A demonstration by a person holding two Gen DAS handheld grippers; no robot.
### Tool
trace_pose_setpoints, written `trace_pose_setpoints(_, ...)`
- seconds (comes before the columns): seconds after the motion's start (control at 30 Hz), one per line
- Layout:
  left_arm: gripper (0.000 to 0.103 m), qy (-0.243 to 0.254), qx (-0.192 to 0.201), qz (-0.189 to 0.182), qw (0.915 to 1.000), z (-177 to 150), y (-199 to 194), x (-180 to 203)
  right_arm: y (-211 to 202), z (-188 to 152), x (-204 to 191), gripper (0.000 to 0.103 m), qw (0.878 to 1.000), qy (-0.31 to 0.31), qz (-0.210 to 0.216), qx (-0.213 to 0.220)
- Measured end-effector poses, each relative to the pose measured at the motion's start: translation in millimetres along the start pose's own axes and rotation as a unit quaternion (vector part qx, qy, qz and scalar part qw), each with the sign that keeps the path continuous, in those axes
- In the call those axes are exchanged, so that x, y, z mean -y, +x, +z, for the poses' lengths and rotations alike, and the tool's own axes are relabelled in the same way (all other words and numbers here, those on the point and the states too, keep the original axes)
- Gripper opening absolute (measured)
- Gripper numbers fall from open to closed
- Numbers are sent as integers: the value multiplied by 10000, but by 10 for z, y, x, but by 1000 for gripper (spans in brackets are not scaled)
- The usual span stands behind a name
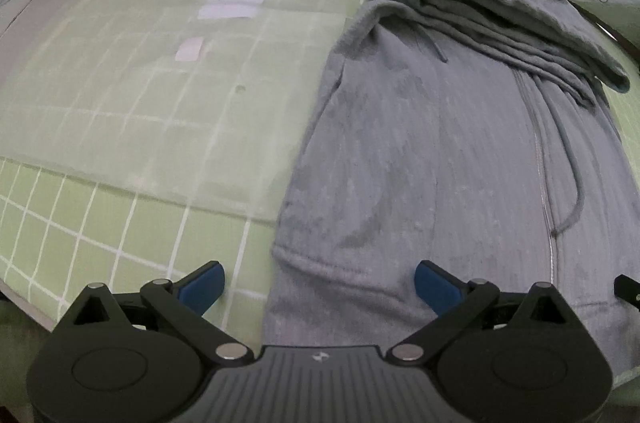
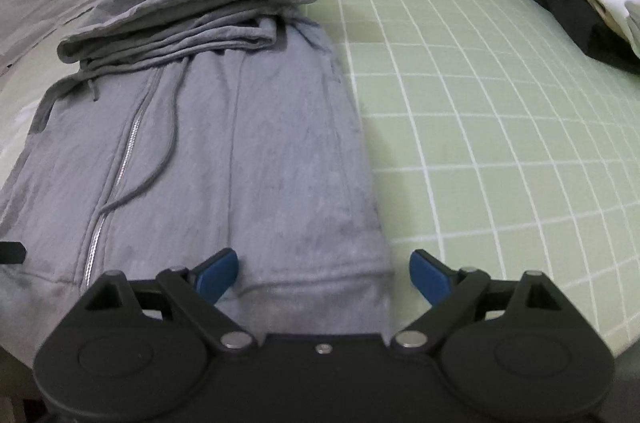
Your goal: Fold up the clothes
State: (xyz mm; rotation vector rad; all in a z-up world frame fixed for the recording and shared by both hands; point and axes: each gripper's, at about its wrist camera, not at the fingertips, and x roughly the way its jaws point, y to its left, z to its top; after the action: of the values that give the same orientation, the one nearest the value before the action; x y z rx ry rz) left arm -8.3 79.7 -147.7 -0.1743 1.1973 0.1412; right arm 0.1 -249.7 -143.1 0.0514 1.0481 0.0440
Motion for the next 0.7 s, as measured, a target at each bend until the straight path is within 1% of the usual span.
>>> trace_pose_setpoints(0.1,99,43,-128,-83,9999,-53,-36,19,-42,-77,17,95,10000,65,12,20)
trace_pose_setpoints(0.17,97,244,-219,-165,9993,-108,-66,62,-60,-108,23,95,9999,125,25,13)
trace_pose_setpoints(0.23,89,613,-203,-236,9976,-164,-102,95,-66,-137,10,95,9999,95,30,-25)
trace_pose_setpoints(0.27,80,757,-166,-238,9967,-188,-128,112,-73,-155,-6,94,10000,33,28,-38)
trace_pose_setpoints(0.3,69,827,-139,-234,9962,-200,-150,120,-87,-175,-30,88,10000,-68,20,-39)
trace_pose_setpoints(0.33,65,871,-113,-263,9958,-205,-168,120,-104,-182,-52,78,9999,-145,68,-43)
trace_pose_setpoints(0.37,54,884,-83,-284,9956,-202,-182,113,-125,-173,-71,72,9996,-197,180,-52)
trace_pose_setpoints(0.4,41,829,-83,-347,9959,-188,-187,90,-146,-164,-90,49,9992,-248,291,-61)
trace_pose_setpoints(0.43,31,759,-90,-418,9962,-172,-190,62,-167,-155,-108,23,9987,-300,403,-69)
trace_pose_setpoints(0.47,19,690,-97,-490,9964,-156,-194,35,-189,-146,-127,16,9980,-351,515,-78)
trace_pose_setpoints(0.5,16,582,-101,-597,9965,-125,-191,1,-208,-134,-152,11,9975,-407,575,-69)
trace_pose_setpoints(0.53,16,543,-65,-657,9963,-98,-214,-6,-223,-115,-179,9,9973,-472,569,-42)
trace_pose_setpoints(0.6,15,498,24,-756,9959,-48,-272,-9,-270,-51,-184,8,9970,-443,637,23)
trace_pose_setpoints(0.7,15,416,344,-998,9935,73,-470,-22,-407,91,-123,8,9960,-238,820,252)
